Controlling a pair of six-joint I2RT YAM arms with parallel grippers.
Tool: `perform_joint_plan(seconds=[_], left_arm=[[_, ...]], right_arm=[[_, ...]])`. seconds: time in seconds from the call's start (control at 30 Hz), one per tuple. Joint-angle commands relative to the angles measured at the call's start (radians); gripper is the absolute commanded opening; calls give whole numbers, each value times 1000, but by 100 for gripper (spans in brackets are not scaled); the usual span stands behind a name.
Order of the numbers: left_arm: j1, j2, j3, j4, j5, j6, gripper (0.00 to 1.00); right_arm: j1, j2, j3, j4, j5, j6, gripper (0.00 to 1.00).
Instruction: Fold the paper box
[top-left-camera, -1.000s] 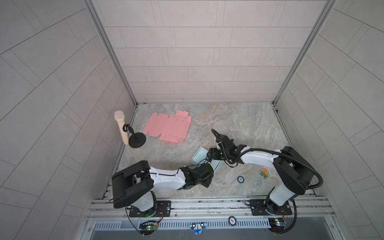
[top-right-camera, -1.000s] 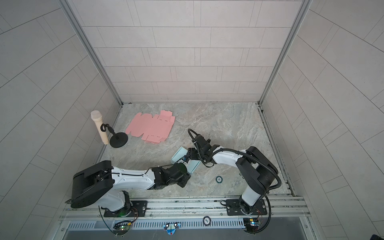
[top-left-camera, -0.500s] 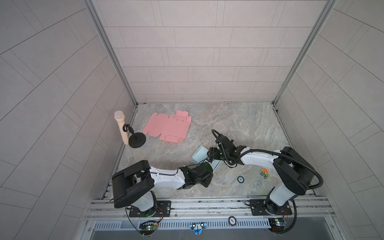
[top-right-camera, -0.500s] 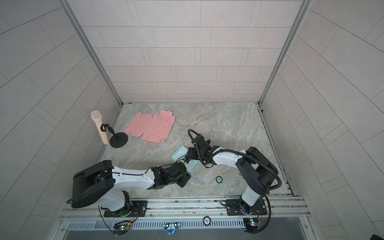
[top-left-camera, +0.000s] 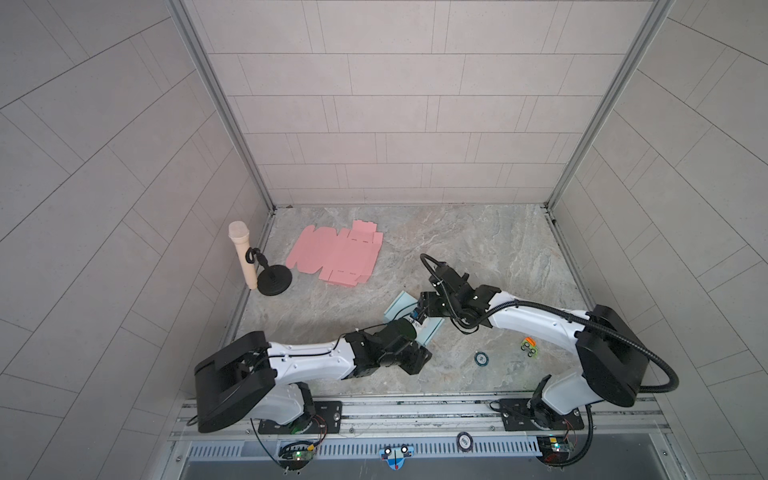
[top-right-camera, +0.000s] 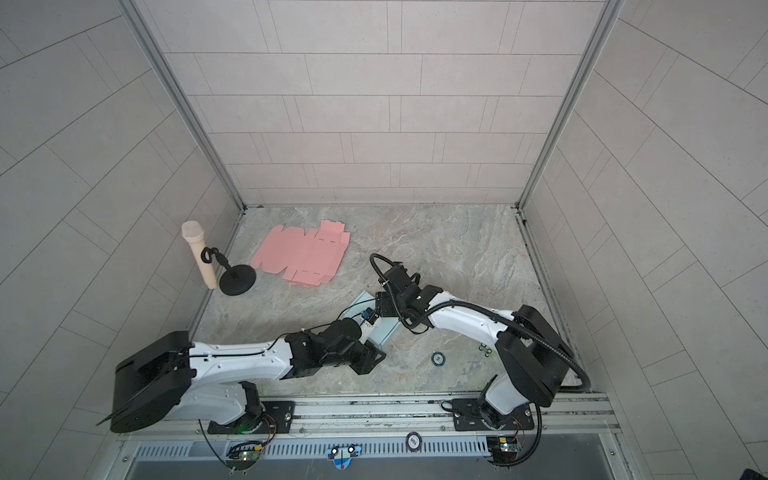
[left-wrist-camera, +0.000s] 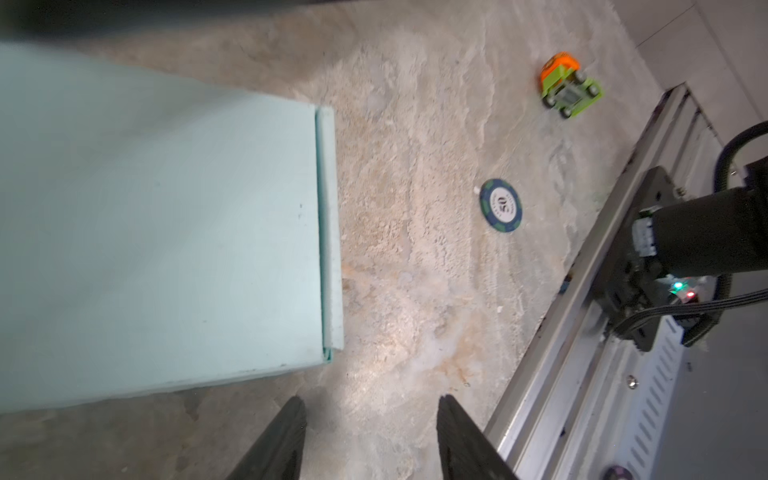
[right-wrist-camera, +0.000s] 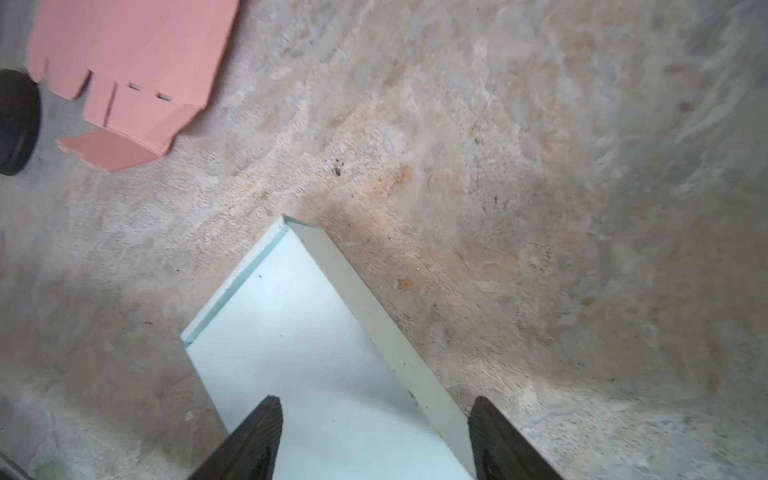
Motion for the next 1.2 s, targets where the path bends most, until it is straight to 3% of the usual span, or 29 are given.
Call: perform_joint_plan(seconds=[0.0, 0.2, 0.33, 0.5, 0.73, 1.17], left_arm=[[92, -55, 24, -143, 43, -41, 53], [292, -63, 167, -290, 107, 47, 59], [448, -2, 237, -294, 157, 68, 59], [563, 120, 288, -230, 250, 67, 60], [565, 239, 296, -142, 288, 31, 61], [525, 246, 179, -39, 304, -8, 58]], right_arm=[[1, -79, -2, -69, 19, 6, 74], [35, -201, -75, -123, 65, 58, 75], [74, -287, -143, -144, 103, 115, 75], [163, -340, -229, -99, 114, 215, 76], [227, -288, -347, 104, 97, 329, 77], [222, -137, -334, 235, 72, 304, 78]])
